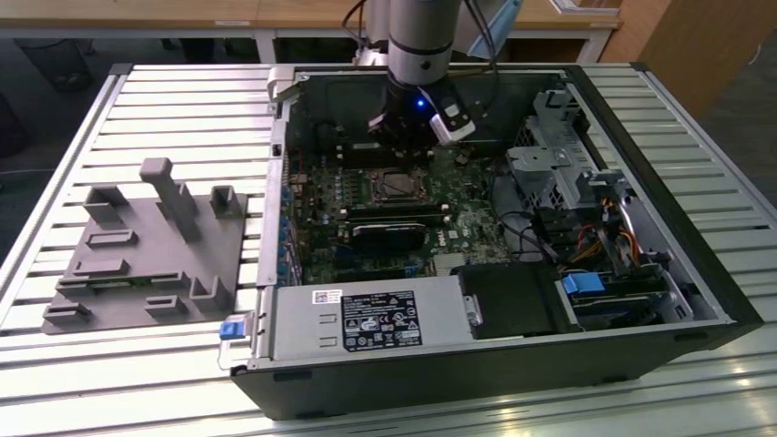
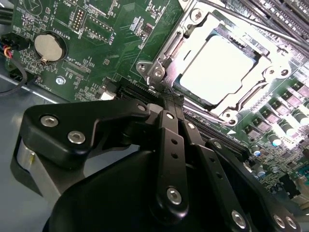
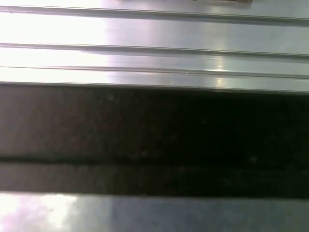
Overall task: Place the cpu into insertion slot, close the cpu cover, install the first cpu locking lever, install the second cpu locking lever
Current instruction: 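Install the first cpu locking lever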
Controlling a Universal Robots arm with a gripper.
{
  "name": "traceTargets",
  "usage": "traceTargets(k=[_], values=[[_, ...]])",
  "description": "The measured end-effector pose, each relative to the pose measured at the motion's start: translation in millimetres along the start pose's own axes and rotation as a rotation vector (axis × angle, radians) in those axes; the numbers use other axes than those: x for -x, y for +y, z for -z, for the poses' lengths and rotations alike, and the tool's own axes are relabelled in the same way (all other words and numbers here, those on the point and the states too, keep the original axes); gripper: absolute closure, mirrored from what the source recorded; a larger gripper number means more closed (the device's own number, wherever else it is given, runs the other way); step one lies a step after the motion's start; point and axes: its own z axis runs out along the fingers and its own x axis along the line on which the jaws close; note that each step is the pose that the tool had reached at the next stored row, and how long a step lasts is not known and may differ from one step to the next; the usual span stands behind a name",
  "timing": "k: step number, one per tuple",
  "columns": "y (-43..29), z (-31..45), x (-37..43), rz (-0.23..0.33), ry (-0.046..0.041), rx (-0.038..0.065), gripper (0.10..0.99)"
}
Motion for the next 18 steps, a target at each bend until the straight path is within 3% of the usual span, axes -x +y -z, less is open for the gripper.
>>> traceTargets(k=[5,18], values=[[-0.1,-1.2,-0.1,0.0,0.0003,-0.01,0.965],[-0.2,-2.9,0.3,-0.002,0.0002,-0.012,0.965]])
